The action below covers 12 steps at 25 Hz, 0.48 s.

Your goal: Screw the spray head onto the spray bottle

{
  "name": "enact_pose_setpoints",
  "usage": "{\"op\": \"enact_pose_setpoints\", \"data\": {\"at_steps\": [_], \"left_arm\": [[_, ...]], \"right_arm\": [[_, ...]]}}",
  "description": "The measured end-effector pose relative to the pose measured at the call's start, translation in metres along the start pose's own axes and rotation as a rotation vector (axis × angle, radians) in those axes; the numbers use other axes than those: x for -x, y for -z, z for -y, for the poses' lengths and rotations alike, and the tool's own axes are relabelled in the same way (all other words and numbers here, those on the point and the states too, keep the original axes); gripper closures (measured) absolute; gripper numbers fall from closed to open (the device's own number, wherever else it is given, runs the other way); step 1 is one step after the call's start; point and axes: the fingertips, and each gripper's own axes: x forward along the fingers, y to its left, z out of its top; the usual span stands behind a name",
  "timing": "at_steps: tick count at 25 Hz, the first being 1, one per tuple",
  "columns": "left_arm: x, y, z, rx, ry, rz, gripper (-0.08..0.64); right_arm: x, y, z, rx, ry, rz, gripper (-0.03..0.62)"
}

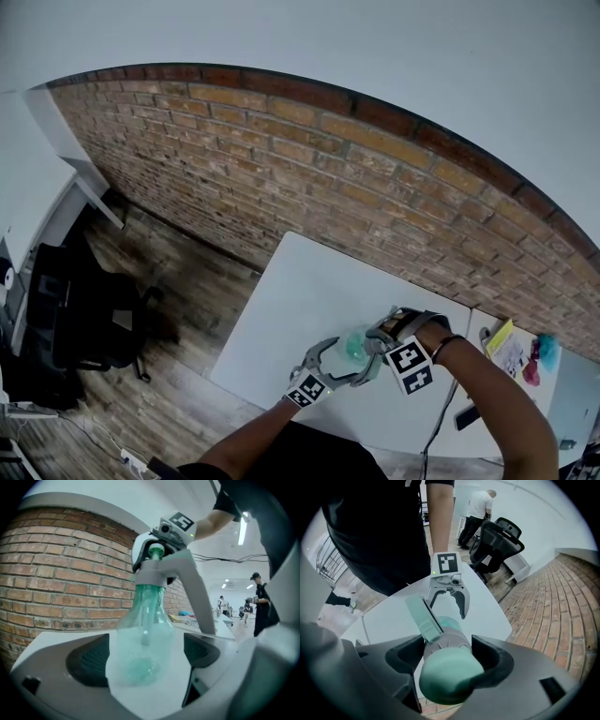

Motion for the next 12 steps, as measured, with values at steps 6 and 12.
{"op": "enact_pose_setpoints", "data": {"at_steps": [6,12], "left_arm": [[0.019,0.036,0.024,0.058,-0.035,-0.067,0.080],[-0.001,0.031,0.038,0.152,-0.070,-0.051,0.080]], "right_arm": [[0.001,0.003,0.004,-0.308,-0.023,0.035,0.270],[0.002,0.004,0.014,-0.604,-0.019,0.023,0.278]]}}
